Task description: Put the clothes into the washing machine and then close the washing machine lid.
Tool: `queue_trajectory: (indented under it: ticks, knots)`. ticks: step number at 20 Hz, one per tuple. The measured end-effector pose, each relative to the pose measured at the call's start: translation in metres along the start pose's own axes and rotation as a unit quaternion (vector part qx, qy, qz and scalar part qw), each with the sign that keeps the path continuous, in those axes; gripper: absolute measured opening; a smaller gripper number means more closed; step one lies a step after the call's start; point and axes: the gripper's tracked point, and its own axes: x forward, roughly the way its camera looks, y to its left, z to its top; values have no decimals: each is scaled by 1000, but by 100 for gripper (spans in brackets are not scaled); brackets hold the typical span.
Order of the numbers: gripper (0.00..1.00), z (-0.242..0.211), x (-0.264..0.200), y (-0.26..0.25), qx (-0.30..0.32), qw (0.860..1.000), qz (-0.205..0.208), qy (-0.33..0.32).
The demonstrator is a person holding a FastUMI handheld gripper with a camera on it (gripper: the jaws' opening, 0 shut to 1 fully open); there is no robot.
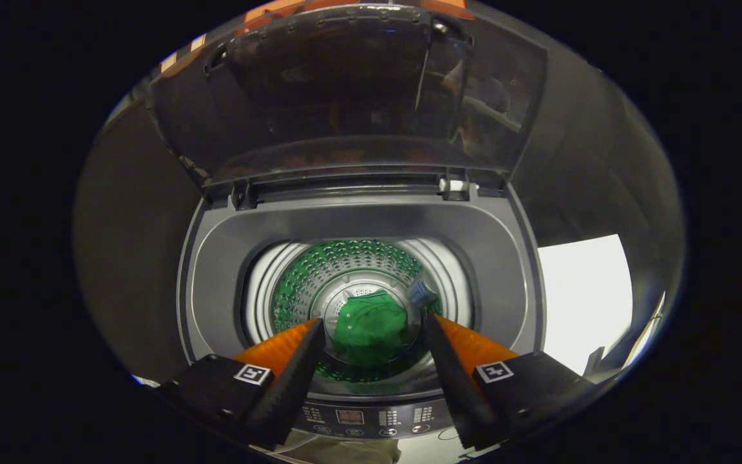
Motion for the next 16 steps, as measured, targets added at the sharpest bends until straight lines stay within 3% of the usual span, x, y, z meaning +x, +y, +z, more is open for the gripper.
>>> queue_trajectory:
  ticks: [1, 10, 16]
  knots:
    - [100, 2, -4, -1, 4, 1000, -3, -4]
    - [100, 70, -83, -1, 36, 995, -9, -91]
    - [100, 130, -139, 21, 17, 987, 5, -162]
